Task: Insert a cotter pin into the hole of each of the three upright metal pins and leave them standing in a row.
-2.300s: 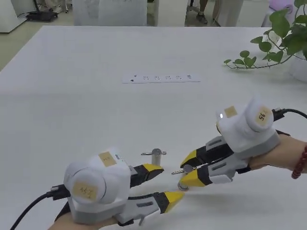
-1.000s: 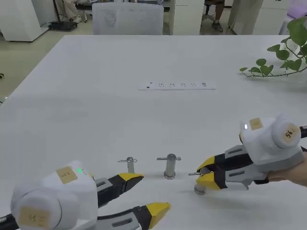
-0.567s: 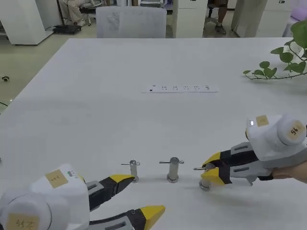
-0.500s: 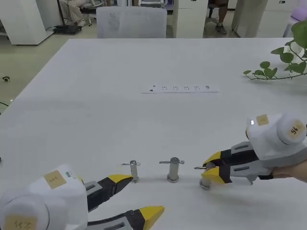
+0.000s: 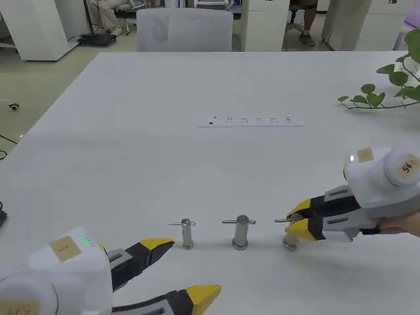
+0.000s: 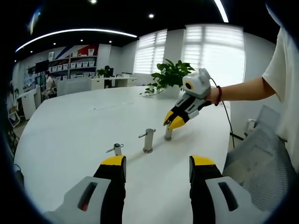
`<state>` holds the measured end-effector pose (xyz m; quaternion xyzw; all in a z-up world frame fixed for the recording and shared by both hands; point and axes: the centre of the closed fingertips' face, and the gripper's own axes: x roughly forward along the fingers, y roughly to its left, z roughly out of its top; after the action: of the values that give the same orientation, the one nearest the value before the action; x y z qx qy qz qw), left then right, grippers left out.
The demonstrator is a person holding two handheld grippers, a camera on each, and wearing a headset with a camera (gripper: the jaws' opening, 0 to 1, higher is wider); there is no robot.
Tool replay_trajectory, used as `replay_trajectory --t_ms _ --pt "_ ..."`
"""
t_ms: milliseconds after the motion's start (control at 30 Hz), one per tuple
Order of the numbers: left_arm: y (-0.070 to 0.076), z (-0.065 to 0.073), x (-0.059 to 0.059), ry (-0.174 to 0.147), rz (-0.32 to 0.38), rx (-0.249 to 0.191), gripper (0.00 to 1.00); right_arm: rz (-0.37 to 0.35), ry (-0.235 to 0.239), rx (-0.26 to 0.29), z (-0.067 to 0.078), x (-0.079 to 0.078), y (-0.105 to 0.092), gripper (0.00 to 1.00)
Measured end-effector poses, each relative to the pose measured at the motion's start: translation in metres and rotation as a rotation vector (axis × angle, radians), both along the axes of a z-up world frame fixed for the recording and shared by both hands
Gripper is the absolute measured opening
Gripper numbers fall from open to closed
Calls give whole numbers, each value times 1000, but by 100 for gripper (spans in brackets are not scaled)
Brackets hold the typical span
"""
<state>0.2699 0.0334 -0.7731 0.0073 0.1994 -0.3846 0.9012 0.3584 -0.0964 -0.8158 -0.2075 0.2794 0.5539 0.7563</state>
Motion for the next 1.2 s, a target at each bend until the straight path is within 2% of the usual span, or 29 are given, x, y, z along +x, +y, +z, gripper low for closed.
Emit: replay_trajectory --t_ms 233,767,1033,1200 --pt "4 -1 -1 5 5 5 55 -12 8 -4 -5 3 -5 14" --pt "10 -4 -1 13 10 22 58 -18 19 20 -4 3 -6 15" --pt "12 -6 -1 15 15 26 59 -42 41 27 -7 3 -5 23" --pt "15 -5 -1 16 22 26 61 -79 52 55 -3 2 -5 33"
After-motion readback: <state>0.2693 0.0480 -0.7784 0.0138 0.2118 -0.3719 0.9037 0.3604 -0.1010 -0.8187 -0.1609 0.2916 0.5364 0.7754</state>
